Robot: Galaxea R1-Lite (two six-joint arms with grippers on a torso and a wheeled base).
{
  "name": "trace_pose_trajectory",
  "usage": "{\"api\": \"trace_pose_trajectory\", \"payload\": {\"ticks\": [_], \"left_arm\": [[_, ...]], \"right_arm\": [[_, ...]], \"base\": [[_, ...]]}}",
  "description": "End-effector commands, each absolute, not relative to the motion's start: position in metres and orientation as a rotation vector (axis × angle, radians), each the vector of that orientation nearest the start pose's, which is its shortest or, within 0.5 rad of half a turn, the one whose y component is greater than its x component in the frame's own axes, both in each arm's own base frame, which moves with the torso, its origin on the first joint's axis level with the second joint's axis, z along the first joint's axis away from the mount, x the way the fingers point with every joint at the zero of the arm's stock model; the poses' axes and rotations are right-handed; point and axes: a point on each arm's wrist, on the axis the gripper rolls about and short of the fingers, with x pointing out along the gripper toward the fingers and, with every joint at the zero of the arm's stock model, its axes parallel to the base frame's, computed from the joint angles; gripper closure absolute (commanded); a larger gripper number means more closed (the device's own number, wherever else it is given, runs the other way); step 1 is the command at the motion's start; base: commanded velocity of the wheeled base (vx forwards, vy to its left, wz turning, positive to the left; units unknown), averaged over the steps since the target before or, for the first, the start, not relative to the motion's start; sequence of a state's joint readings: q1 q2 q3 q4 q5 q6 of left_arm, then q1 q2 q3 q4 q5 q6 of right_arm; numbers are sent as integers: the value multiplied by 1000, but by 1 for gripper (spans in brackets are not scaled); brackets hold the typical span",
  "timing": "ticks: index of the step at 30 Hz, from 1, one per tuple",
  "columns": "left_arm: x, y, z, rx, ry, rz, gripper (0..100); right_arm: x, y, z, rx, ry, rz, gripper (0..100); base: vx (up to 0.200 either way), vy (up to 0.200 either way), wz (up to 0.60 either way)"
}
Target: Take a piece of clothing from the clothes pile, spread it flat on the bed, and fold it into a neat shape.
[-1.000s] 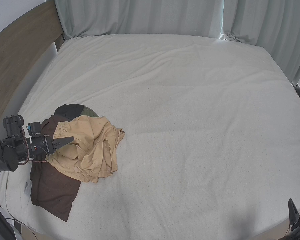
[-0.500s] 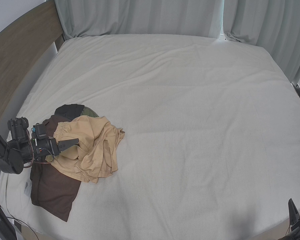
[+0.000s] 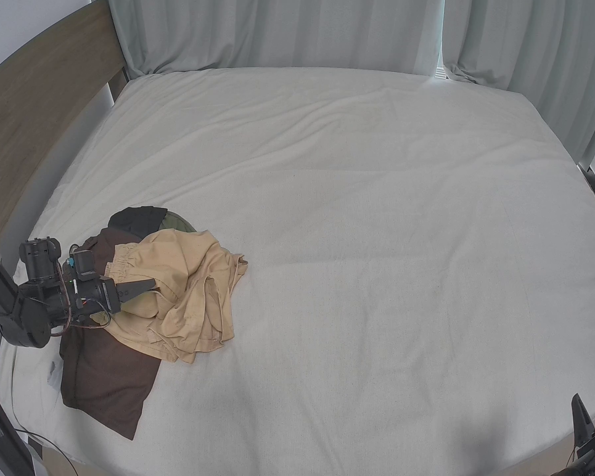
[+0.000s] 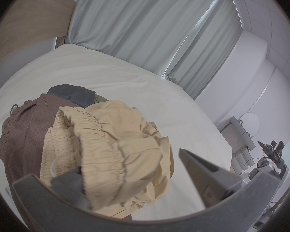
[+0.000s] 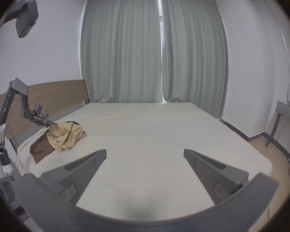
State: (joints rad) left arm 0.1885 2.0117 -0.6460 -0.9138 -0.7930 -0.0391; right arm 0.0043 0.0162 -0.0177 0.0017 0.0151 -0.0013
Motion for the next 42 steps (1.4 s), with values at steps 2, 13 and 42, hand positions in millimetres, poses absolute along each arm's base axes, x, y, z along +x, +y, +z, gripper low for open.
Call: {"api": "trace_pose_trajectory", "payload": {"ticks": [2, 13, 42], "left_arm": [[320, 45, 73, -256, 421, -588, 100], [311, 32, 92, -265, 393, -647, 100], [271, 8, 133, -384, 344, -694, 100]], "right_arm": [[-23, 0, 76, -2, 0, 20, 0], [-23, 0, 76, -2, 0, 20, 0], [-23, 0, 76, -2, 0, 18, 0]], "base": [[0, 0, 0], [0, 0, 0], [0, 0, 0]]}}
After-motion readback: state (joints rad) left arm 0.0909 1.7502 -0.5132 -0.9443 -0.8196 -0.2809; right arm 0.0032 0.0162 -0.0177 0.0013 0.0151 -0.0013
